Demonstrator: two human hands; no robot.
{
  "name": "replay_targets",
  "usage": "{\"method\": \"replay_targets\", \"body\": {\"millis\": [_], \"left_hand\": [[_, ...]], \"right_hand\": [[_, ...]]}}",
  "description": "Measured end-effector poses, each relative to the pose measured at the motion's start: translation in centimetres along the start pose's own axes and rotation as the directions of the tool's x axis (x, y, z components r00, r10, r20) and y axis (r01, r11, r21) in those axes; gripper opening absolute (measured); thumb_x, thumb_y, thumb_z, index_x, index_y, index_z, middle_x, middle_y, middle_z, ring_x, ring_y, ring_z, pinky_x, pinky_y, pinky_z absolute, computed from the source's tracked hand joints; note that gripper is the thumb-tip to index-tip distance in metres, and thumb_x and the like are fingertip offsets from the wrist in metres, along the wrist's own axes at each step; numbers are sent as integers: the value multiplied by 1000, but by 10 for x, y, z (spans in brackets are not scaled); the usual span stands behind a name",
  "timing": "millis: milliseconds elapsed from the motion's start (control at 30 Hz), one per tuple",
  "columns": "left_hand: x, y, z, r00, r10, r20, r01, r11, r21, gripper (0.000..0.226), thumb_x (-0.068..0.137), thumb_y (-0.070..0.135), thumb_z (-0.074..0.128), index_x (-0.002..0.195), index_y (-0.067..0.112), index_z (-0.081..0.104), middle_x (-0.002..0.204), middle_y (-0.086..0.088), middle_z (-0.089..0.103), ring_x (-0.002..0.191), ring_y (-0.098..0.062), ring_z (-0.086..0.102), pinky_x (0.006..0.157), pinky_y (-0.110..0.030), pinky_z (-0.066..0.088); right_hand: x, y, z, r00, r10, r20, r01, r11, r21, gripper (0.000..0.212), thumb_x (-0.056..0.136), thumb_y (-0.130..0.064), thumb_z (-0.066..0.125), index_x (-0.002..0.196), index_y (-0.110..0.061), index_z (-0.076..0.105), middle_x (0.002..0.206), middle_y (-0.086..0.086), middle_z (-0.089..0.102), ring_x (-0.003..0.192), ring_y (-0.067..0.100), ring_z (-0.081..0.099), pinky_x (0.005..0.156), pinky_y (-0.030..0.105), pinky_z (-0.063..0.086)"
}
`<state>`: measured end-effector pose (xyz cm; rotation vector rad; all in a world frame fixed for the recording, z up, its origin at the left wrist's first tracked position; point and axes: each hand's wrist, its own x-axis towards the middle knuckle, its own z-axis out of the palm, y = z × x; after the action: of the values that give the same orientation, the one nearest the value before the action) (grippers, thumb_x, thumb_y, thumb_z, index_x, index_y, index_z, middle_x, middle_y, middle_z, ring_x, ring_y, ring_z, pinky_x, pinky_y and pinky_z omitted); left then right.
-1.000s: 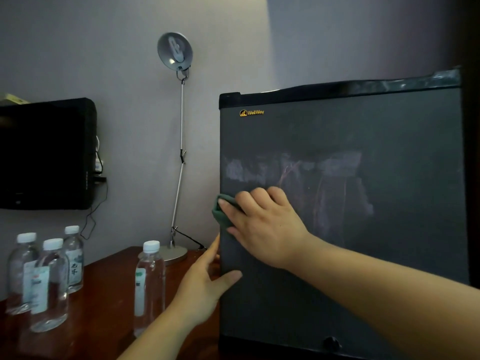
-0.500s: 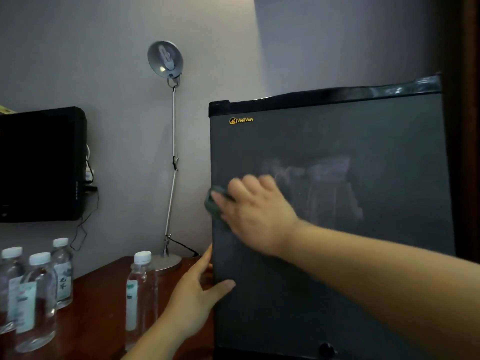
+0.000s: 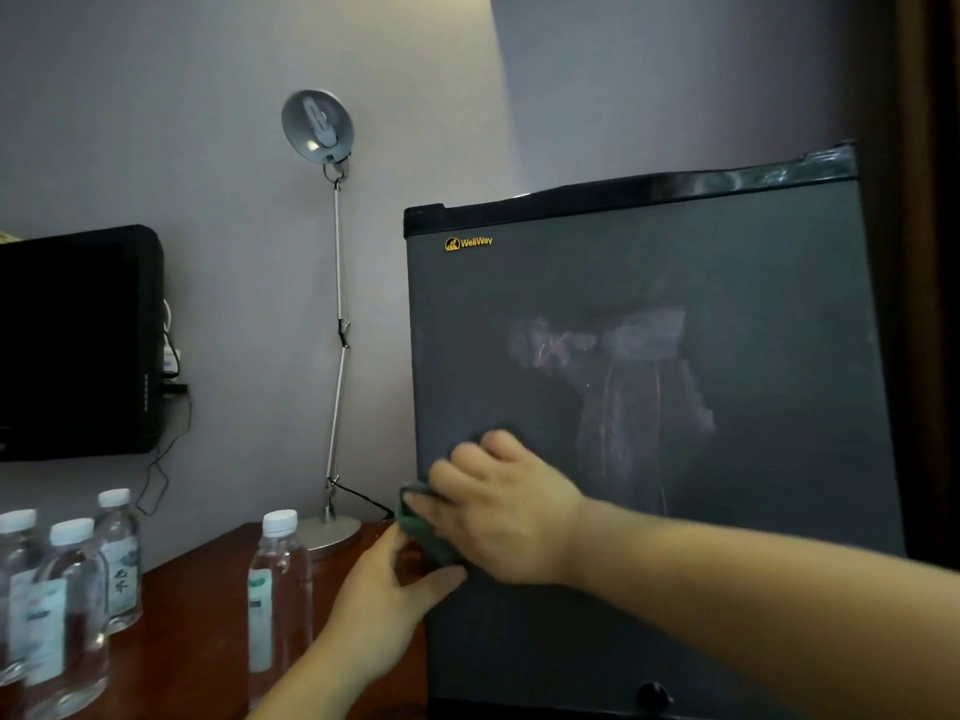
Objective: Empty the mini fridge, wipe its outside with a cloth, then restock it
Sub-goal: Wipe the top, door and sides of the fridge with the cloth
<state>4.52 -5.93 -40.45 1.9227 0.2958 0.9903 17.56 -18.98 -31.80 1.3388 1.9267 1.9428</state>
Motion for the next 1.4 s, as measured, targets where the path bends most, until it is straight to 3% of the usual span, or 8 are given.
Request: {"method": "replay_targets", "body": {"millis": [200, 433, 633, 700, 833, 1067, 1300, 1400], "left_hand": [[1, 6, -7, 997, -42, 68, 38, 998, 51, 79, 83, 17, 81, 131, 64, 42, 115, 25, 69, 108, 0, 66, 86, -22, 56], [-6, 12, -4, 1000, -6, 27, 3, 994, 111, 62, 79, 9, 84, 128, 38, 60, 111, 8, 74, 106, -12, 70, 91, -31, 56], [-5, 25, -7, 998, -27, 60, 16, 984, 177, 81, 85, 19, 80, 133, 65, 34, 122, 25, 59, 111, -2, 59, 77, -12, 53], [-4, 25, -8, 1000, 12, 19, -15, 976, 217, 88, 80, 23, 84, 133, 71, 32, 128, 25, 57, 116, 0, 57, 88, -15, 52], [-1, 30, -7, 999, 49, 10, -50, 953, 300, 114, 67, 36, 92, 145, 69, 16, 140, 19, 47, 127, -5, 52, 109, -40, 47], [9, 52, 0, 992, 125, -1, -120, 952, 282, 137, 63, 37, 95, 145, 69, -10, 144, 21, 34, 136, -10, 41, 114, -47, 41], [7, 50, 3, 982, 190, 8, -183, 930, 318, 142, 64, 45, 93, 141, 67, -25, 152, 33, 15, 147, -4, 24, 121, -42, 31], [8, 53, 4, 972, 234, -6, -213, 896, 391, 142, 64, 51, 90, 137, 66, -32, 148, 36, 7, 148, -3, 17, 121, -35, 26]], "right_hand": [[58, 93, -14, 838, 502, -214, -529, 843, -95, 33, 95, -36, 47, 120, -25, 66, 96, 3, 53, 84, 29, 47, 73, 41, 27], [-18, -2, 0, 997, 72, -32, -71, 996, 48, 43, 98, -35, 43, 136, -21, 58, 102, 2, 50, 88, 26, 45, 77, 41, 32], [27, 103, -26, 766, 598, -236, -626, 777, -65, 33, 95, -35, 52, 123, -25, 65, 95, 3, 54, 84, 31, 50, 73, 41, 29], [10, 83, -24, 785, 570, -241, -594, 804, -31, 36, 94, -34, 53, 126, -23, 64, 95, 5, 53, 83, 32, 49, 72, 42, 30], [-39, 28, -15, 977, 194, -92, -195, 981, -7, 40, 98, -34, 48, 135, -21, 59, 96, 3, 51, 82, 28, 46, 72, 43, 35], [-20, 121, -40, 708, 667, -230, -697, 713, -80, 40, 97, -39, 50, 134, -26, 60, 98, 4, 52, 88, 33, 50, 76, 44, 33], [-98, 9, -19, 986, 163, -21, -163, 986, -18, 49, 95, -36, 52, 142, -22, 54, 92, 0, 50, 78, 26, 44, 71, 40, 33], [-82, 79, -32, 921, 360, -146, -379, 915, -136, 45, 95, -35, 52, 139, -25, 57, 90, 5, 50, 76, 30, 45, 68, 41, 30]]}}
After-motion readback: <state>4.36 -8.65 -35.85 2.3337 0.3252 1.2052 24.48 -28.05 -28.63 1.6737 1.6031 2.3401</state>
